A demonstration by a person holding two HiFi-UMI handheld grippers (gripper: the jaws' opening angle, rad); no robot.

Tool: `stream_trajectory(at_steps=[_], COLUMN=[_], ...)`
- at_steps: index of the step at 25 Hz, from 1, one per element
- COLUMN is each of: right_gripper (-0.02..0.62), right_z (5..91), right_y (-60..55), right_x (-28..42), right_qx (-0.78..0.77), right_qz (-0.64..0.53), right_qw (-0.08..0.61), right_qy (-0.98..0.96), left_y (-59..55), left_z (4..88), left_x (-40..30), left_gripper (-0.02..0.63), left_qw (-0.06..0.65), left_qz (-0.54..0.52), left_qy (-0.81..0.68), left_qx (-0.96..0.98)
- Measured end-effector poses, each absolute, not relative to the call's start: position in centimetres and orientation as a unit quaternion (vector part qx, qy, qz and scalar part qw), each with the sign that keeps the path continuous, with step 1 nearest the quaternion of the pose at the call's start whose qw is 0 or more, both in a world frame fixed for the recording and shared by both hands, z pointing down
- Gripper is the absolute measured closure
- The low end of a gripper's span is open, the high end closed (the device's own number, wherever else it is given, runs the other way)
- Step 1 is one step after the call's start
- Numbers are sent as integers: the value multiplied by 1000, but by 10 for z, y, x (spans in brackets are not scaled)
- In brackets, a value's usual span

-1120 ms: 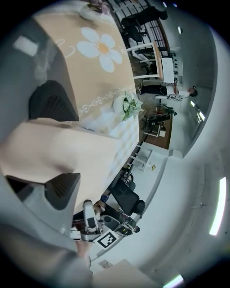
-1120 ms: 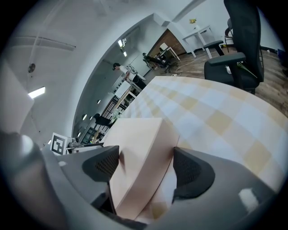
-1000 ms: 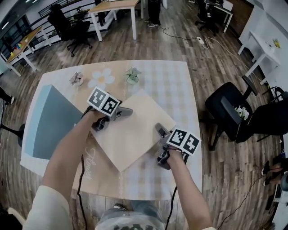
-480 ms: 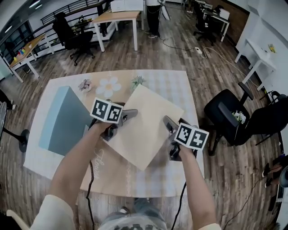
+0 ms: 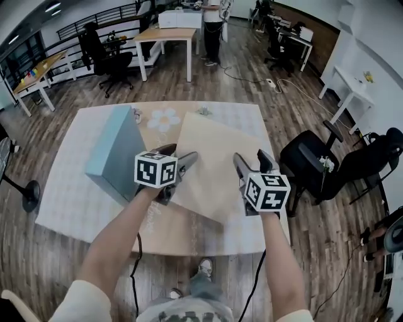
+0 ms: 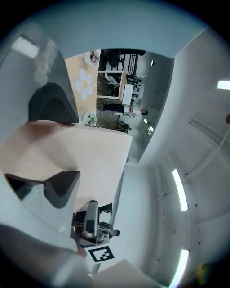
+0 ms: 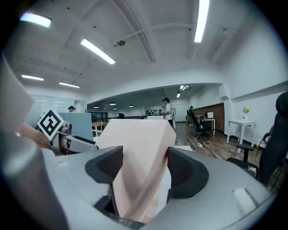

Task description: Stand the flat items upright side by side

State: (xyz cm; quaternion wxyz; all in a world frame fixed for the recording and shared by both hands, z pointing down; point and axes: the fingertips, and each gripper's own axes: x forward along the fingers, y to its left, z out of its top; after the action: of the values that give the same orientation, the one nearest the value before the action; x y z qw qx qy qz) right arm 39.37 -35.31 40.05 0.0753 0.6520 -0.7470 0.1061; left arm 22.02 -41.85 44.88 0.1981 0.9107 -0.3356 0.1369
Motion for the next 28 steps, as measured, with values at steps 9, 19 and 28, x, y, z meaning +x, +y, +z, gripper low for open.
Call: stream_trajectory(at_steps=[9,19,28], right_gripper=[287,298,291], right_z=[366,354,356], right_y=[-279,-214,-187], right_x=[340,297,280], right_qx=[663,676,668], right_qz=[28,8,-1], right_qw=[94,76,94], right_qy=[-742,-733,-738], left_y=[-347,-291,-274], left_z=[429,429,426], left_x=[176,143,132], left_gripper=[259,259,259], left_qw=[159,126,126], left_qz=[117,147,143], left_qy=[-337,-345,-359], left_qx=[921,918,914])
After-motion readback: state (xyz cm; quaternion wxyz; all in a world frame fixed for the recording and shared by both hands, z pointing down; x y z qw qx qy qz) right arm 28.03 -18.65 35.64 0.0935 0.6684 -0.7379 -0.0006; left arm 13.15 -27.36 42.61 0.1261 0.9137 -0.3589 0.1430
